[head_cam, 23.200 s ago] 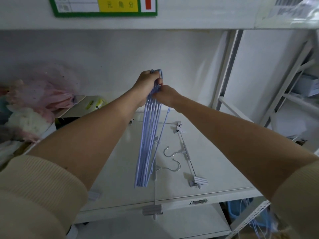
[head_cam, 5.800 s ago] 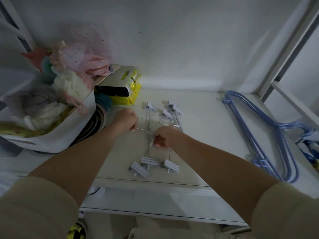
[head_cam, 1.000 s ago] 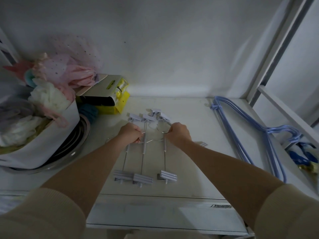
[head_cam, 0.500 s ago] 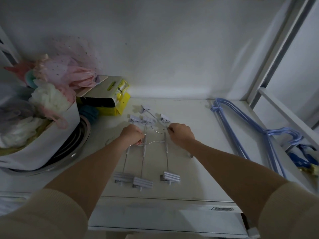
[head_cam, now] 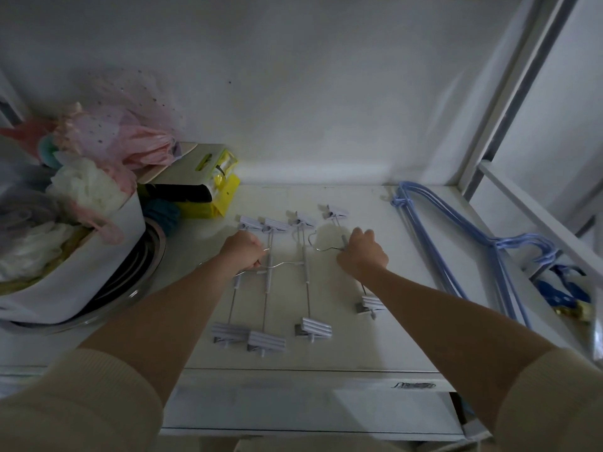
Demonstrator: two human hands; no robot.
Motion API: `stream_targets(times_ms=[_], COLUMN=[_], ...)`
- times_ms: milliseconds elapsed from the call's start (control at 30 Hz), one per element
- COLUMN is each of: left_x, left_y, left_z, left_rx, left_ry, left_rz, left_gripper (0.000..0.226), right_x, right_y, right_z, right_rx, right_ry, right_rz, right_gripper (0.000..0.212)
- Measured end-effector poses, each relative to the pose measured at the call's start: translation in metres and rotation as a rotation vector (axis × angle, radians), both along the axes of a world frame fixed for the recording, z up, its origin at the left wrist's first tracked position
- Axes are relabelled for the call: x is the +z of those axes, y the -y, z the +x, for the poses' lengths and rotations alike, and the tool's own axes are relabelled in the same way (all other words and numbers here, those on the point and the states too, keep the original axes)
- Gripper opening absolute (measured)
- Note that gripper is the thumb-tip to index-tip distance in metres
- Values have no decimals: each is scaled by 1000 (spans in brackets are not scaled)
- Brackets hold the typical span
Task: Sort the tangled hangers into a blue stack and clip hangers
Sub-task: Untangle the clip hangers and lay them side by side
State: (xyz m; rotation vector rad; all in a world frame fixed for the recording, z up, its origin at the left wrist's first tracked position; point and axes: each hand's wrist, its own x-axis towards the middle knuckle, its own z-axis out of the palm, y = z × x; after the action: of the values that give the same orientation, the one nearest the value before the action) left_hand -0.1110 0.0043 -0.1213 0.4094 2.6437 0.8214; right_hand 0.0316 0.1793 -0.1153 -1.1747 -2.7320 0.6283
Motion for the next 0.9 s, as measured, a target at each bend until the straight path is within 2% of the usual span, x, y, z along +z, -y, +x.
stream_targets(times_ms=[67,133,300,433,500,733,900], left_x=[0,1,4,9,11,4,-2], left_y=[-1,-1,0,5,8,16,15], left_z=[1,1,3,7,8,6,3], left_rx=[-9,-9,-10,16,14,0,24], left_ry=[4,13,63,40,35,30,-60], left_rz=[-5,18,65,95,85,44,-59], left_gripper=[27,28,29,29,24,16,13], right_x=[5,9,-1,-15,-19,-27,-31], right_y=[8,22,42,42,43,46,49], right_z=[-6,-14,-29,-34,-37,-38,-39], right_rx=[95,170,128,-43,-99,-146,-166], right_ry=[-115,-124,-4,-100,-159,-216,-229], right_rz=[96,37,-308,-684,-779,-829,-809], right_gripper=[31,18,12,17,19,22,28])
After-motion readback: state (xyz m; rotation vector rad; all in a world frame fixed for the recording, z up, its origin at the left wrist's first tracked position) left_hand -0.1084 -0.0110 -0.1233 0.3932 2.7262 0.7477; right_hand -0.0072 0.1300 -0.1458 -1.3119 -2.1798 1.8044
